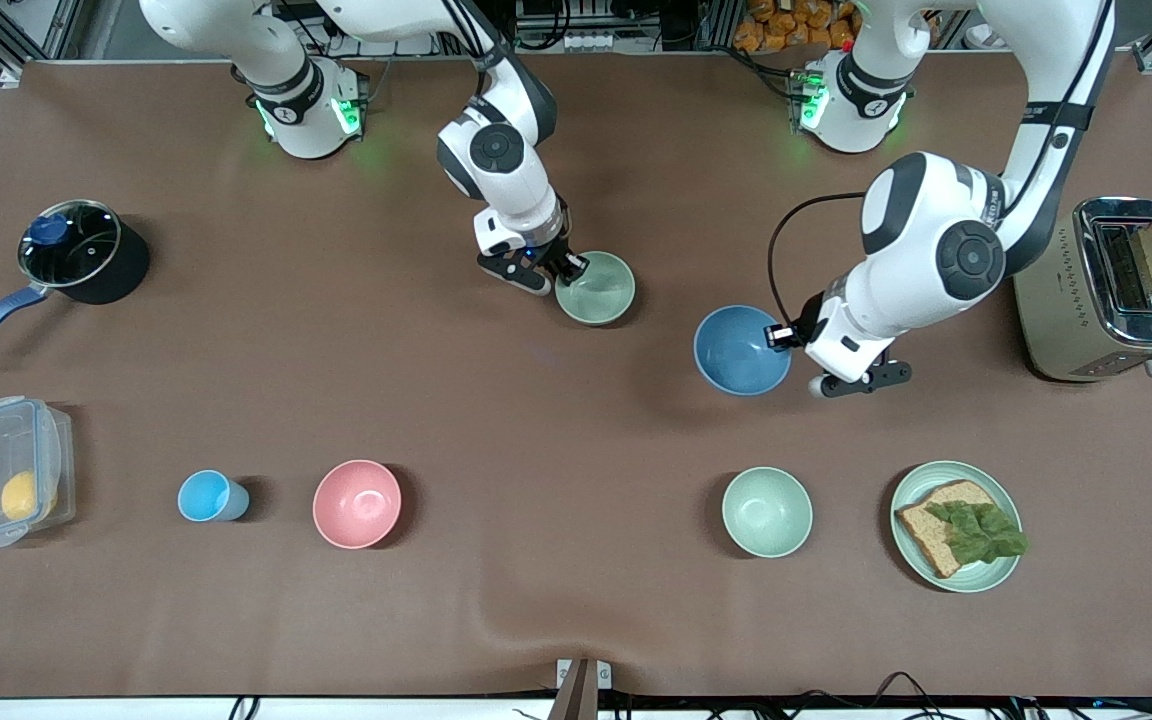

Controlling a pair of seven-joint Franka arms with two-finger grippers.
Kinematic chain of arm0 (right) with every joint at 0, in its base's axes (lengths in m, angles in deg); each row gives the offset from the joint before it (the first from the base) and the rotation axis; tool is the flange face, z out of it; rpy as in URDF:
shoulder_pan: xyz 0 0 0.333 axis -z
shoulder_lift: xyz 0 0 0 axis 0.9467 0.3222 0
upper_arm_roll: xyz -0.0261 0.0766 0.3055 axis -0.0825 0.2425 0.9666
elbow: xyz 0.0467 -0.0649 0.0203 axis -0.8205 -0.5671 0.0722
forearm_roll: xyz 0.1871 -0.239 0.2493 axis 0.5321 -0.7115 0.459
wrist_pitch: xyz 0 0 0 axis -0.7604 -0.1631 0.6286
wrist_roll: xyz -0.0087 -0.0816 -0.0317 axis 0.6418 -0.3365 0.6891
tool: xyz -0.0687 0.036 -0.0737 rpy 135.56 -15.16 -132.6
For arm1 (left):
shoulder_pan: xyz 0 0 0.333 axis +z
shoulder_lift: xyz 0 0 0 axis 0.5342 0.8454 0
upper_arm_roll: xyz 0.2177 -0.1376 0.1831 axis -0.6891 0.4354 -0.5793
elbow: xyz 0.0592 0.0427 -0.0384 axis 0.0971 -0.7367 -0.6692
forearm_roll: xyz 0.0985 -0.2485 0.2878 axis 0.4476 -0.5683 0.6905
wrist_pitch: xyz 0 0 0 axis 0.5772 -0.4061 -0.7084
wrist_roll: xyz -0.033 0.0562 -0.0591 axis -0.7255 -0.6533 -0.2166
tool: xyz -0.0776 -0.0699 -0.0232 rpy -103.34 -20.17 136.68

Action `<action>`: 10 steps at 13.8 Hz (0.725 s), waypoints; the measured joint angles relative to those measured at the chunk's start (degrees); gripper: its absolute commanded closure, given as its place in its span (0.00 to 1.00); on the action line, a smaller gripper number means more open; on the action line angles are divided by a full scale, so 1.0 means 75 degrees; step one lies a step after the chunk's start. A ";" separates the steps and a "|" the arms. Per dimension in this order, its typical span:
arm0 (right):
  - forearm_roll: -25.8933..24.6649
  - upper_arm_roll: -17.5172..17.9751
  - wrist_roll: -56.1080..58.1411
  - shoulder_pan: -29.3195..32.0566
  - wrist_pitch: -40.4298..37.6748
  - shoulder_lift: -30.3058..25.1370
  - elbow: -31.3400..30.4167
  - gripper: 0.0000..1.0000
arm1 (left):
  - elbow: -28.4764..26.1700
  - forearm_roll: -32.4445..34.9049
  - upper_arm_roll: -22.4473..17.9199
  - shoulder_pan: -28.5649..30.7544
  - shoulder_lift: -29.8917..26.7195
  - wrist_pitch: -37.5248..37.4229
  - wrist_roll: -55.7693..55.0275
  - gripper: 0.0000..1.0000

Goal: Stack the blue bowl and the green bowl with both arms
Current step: 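Carry the green bowl and the blue bowl toward each other mid-table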

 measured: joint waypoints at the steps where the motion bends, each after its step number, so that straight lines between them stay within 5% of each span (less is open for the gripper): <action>1: 0.0000 -0.0022 -0.0040 0.0000 0.0006 0.0010 0.0026 0.00 | 0.0000 0.0000 0.0005 -0.0119 0.0050 0.0050 -0.0113 1.00; 10: 0.0255 -0.0149 -0.0894 0.0968 -0.2105 -0.0096 0.1341 0.00 | 0.0026 -0.0002 0.0046 -0.1030 0.0461 0.0645 -0.1267 1.00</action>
